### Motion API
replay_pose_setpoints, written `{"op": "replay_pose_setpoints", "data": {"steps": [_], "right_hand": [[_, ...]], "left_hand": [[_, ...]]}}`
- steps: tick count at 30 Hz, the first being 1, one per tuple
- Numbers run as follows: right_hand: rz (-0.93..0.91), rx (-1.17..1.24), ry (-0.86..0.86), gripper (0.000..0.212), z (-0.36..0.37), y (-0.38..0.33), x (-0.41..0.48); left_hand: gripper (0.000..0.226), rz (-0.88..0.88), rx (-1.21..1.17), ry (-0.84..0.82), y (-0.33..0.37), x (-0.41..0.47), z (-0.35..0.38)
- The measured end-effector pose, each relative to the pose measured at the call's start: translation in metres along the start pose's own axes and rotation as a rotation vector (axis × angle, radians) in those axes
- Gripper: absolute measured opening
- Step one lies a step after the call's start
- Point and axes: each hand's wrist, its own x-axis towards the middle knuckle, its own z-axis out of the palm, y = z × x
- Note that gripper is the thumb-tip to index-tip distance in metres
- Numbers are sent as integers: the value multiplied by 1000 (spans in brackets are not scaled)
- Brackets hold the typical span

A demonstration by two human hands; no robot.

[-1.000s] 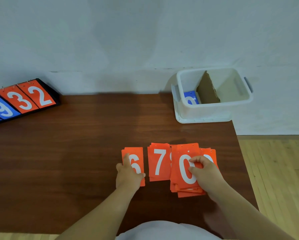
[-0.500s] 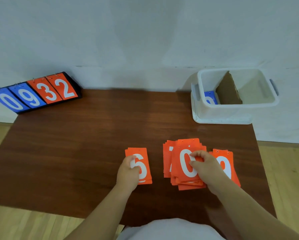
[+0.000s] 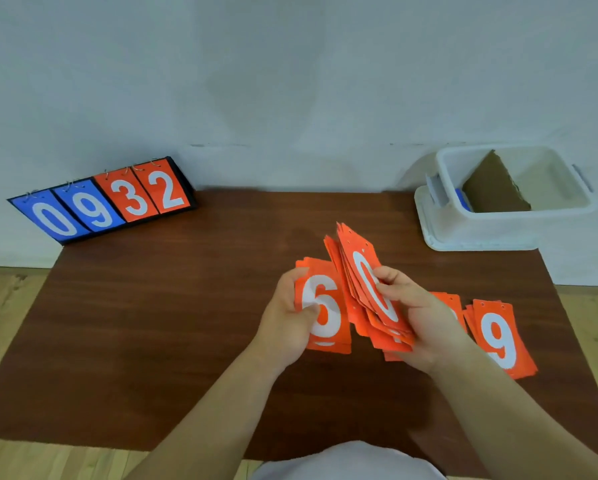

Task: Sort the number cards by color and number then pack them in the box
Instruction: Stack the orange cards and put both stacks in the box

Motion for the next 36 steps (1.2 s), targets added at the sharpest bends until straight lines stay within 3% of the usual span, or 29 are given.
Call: {"op": "replay_pose_setpoints", "data": {"steps": [4, 8, 11, 17, 21, 29, 36], "right_hand": [[-123, -105, 111, 27, 11, 15, -5], [-185, -222, 339, 21, 5, 32, -11], [-191, -289, 437, 20, -5, 34, -22], [-58, -246, 387, 18, -45, 33, -37], [-137, -340, 427, 17, -86, 24, -45], [-189, -670, 654, 15, -221, -28, -85], [-175, -759, 686, 16, -305, -61, -106]], "left_hand": [[62, 118, -138, -146, 15, -8, -3], [37, 194, -166, -203, 21, -19, 8], [30, 169, -173, -208, 20, -23, 21], [26, 115, -49, -297, 17, -30, 61], [28, 20, -20, -327, 9, -22, 96], [87, -223, 623, 107, -43, 34, 191], [110, -435, 801, 307, -43, 55, 255]]}}
